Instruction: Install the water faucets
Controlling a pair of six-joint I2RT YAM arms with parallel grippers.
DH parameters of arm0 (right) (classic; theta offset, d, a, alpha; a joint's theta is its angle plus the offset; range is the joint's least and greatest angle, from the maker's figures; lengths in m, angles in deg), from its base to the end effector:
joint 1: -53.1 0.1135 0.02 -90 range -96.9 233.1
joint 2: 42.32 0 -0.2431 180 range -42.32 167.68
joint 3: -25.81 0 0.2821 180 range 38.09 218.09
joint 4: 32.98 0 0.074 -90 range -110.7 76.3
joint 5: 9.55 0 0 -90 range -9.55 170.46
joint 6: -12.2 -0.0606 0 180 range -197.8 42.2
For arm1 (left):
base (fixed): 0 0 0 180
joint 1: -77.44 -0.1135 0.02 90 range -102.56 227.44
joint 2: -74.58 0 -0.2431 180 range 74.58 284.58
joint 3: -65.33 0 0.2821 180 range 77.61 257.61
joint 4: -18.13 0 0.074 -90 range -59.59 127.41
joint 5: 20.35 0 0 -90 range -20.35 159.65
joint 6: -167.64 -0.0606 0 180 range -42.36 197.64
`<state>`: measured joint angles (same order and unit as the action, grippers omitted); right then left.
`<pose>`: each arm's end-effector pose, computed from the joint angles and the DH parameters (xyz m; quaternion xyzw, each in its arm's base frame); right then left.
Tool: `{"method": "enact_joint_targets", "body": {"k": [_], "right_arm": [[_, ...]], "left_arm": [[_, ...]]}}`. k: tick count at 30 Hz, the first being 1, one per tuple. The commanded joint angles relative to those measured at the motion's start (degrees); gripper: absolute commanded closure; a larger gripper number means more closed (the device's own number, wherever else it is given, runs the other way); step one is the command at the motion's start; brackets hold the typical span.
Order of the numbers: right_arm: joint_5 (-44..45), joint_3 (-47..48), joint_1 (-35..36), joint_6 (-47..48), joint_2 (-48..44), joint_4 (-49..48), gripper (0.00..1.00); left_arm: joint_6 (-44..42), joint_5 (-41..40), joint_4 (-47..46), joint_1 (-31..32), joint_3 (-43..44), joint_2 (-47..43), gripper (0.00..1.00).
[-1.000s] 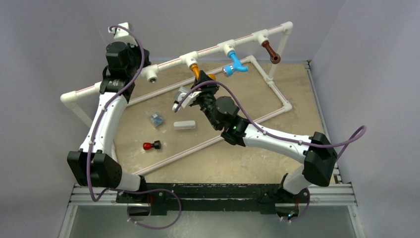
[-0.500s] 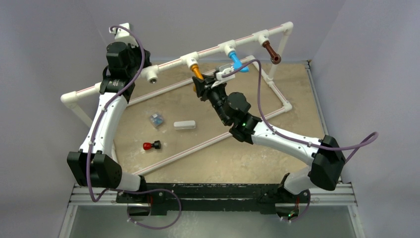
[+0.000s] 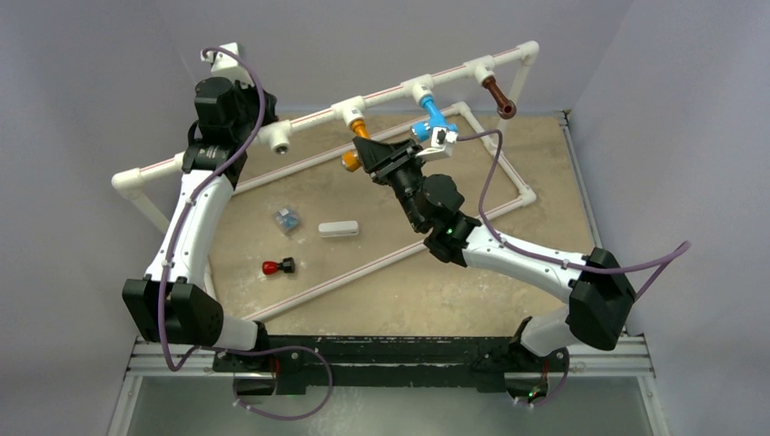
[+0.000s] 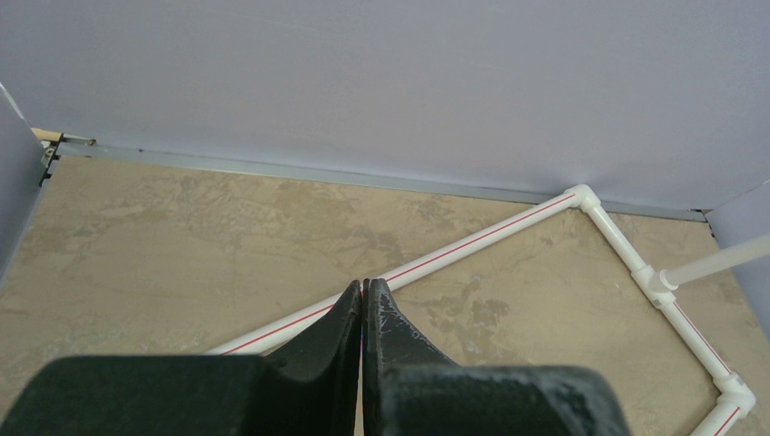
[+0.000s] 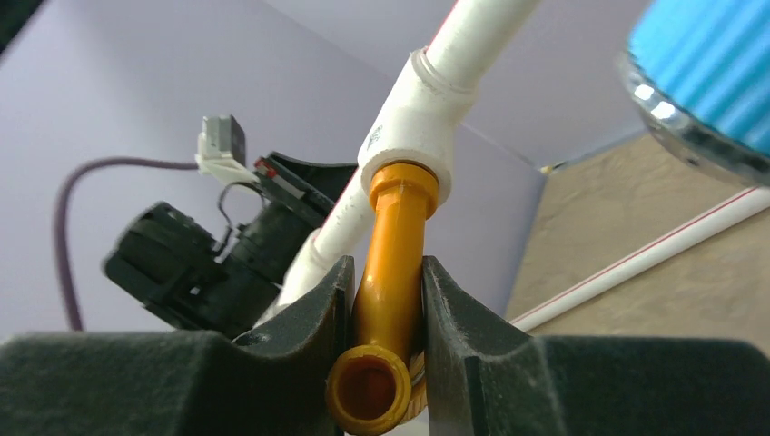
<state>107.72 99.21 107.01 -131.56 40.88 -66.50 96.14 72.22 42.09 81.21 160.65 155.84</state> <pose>0.2500 0.2958 0.3583 0.1967 0.5315 0.5809 0.5842 0.3882 -0.0283 0.3992 -0.0838 0.7608 -0.1411 0.6279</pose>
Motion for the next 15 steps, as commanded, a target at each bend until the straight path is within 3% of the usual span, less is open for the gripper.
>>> {"method": "enact_joint_targets", "body": {"k": [1,6,12,15], "right_arm": [[-3.5,-0.6,-0.1,-25.3,-4.2,-8.1,1.0],[-8.5,-0.1,-1.3,-37.0,-2.7,-7.7,1.0],[-9.4,-0.3,-1.4,-36.8,-3.3,-7.7,0.99],[-9.0,-0.4,-1.4,-34.1,-4.2,-4.9,0.82]], "left_arm": [[0.7,0.7,8.1,-0.2,-3.4,3.1,1.0],[0.7,0.7,8.1,-0.2,-3.5,2.9,1.0],[0.7,0.7,8.1,-0.2,-3.5,2.9,1.0],[0.7,0.7,8.1,-0.2,-3.5,2.9,1.0]]}}
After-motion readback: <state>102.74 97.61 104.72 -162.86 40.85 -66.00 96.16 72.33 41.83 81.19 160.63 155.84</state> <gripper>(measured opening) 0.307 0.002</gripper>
